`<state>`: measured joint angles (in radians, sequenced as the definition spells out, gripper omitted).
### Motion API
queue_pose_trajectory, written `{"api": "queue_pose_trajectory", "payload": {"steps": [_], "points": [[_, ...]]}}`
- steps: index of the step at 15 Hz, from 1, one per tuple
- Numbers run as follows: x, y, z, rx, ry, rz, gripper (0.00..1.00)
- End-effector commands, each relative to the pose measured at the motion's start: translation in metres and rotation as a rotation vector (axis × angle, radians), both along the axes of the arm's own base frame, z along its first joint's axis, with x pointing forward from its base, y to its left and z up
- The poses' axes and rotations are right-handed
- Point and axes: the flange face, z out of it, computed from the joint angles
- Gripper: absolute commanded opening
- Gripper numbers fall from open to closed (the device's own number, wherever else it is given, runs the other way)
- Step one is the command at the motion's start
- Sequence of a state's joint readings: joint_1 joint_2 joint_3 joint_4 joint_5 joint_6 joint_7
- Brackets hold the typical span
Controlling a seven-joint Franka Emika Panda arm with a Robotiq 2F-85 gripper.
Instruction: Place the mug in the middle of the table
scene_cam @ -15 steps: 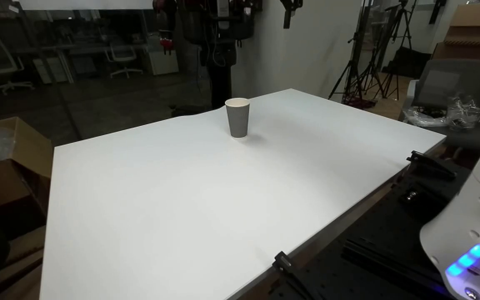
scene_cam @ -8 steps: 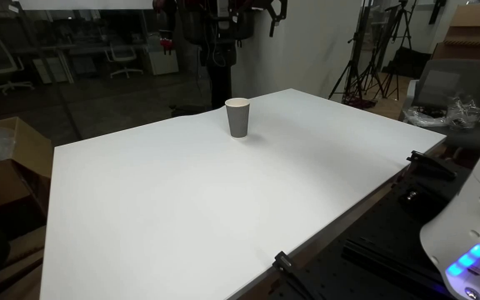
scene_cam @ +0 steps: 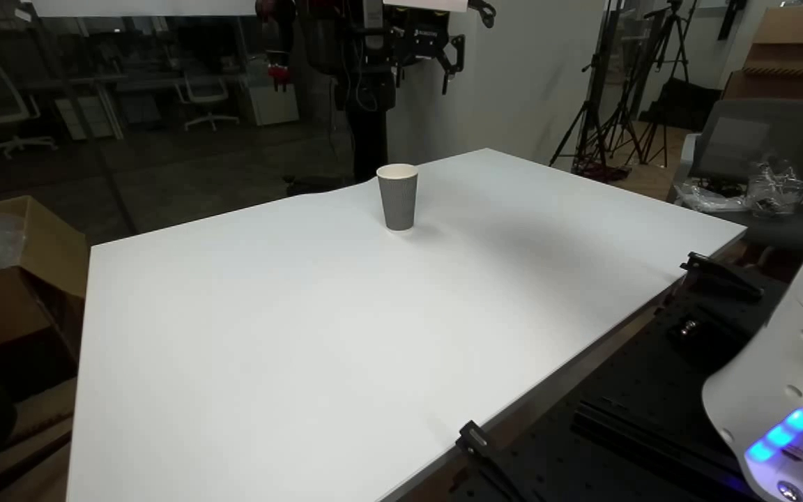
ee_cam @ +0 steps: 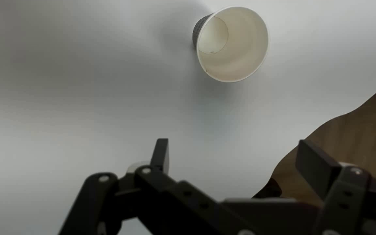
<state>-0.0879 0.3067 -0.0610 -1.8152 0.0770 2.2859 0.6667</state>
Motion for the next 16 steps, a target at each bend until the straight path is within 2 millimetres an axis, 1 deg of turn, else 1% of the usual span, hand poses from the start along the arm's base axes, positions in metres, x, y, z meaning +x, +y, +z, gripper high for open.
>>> {"api": "queue_pose_trajectory", "payload": {"steps": [1,4,8,9,10,14,16], "points": [[0.001,0.002,-0.003,-0.002,0.013,0.019,1.00],[-0.004,0.013,-0.022,-0.003,0.046,0.075,1.00],[-0.028,0.024,-0.052,0.001,0.109,0.118,1.00],[-0.016,0.021,-0.048,0.004,0.097,0.102,1.00],[-0.019,0.022,-0.054,0.005,0.108,0.106,1.00],[-0.018,0.021,-0.054,0.003,0.107,0.104,1.00],[-0.019,0.020,-0.060,0.004,0.112,0.111,1.00]]}}
